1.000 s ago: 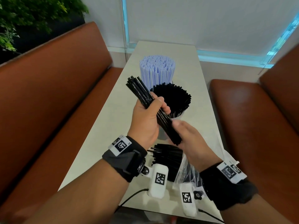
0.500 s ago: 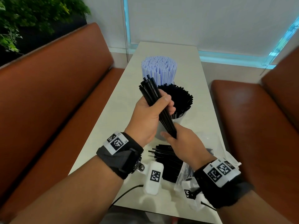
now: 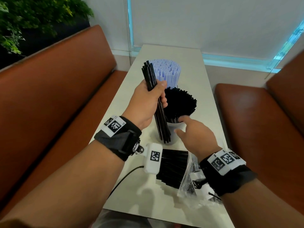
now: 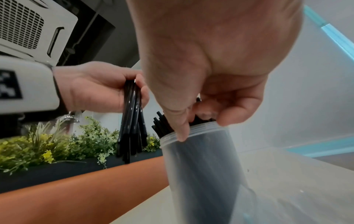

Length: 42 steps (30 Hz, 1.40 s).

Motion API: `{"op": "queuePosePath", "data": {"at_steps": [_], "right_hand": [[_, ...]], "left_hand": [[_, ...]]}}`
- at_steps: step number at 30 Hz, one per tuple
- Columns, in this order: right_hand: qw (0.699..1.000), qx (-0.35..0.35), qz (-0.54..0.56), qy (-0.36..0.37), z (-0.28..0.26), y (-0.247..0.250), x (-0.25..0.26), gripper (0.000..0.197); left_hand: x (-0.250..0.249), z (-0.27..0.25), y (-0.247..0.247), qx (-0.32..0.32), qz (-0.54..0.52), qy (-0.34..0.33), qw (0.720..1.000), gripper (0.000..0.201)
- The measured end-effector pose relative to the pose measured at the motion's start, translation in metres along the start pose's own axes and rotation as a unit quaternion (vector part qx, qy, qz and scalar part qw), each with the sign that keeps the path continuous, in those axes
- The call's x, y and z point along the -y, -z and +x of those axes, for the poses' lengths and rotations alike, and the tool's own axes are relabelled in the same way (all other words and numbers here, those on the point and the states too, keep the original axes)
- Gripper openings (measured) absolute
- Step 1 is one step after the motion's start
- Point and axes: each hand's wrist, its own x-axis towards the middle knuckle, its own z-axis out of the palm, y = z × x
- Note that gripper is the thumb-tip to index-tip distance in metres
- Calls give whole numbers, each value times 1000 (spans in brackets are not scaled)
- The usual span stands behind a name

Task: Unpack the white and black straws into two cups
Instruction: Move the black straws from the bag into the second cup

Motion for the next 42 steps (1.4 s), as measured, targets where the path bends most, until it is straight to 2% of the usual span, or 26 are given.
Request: {"op": "queuePosePath", "data": {"at_steps": [3,7,11,14,17,21,22,24,27,28,29,31,32,33,34,35,37,38,39,40,41,42], "right_hand": [[1000,23,18,-4,8,-6,-3,15],[999,22,37,11,12,-13,-8,12],[999,13,34,17,13,-15,-11,14],[999,8,30,21,12,-16,-12,14],[999,4,28,19,11,-16,-11,15],[999,1,30,24,10,-16,-11,19],[999,2,32,26,10,-16,-11,19],[999,7,32,25,10,-15,-11,19],[999,17,32,18,11,-14,-10,19],[999,17,31,18,11,-14,-10,19],[999,16,30,20,11,-14,-9,19],[999,13,30,22,11,-13,-9,19],[999,13,32,22,10,-13,-9,19],[999,13,32,23,10,-12,-9,19],[999,12,32,24,9,-12,-8,19],[999,13,30,24,10,-12,-8,19],[999,15,30,21,10,-12,-7,18],[999,14,32,20,11,-12,-7,19],[999,13,33,22,11,-12,-7,19],[999,13,32,27,10,-11,-6,20],[999,14,33,32,9,-11,-6,21],[999,14,36,35,8,-11,-5,22]], "left_hand": [[-6,15,-7,-47,-38,-19,998,12],[-8,31,-9,-111,-83,-51,989,13],[-2,36,-9,-147,-41,-105,983,12],[10,31,-10,-121,72,-132,981,14],[27,25,-6,-71,210,-116,968,19],[43,24,2,23,395,-76,915,27],[44,24,4,39,403,-61,913,30],[42,22,7,42,373,-43,926,49],[33,21,9,-17,342,-108,933,89],[30,20,7,-25,353,-146,924,91],[30,19,4,-18,381,-186,905,84],[33,17,-3,43,482,-225,846,59],[36,15,-4,80,535,-215,813,51],[40,15,-4,104,570,-193,791,50],[42,15,-2,110,588,-178,782,53],[42,14,0,98,587,-186,782,56],[43,13,1,64,563,-250,785,60],[45,12,-1,76,580,-267,766,62],[49,9,-4,111,617,-265,733,63],[55,7,-6,147,660,-246,694,64],[59,5,-5,168,686,-227,670,64],[60,4,-4,171,689,-220,669,63]]}}
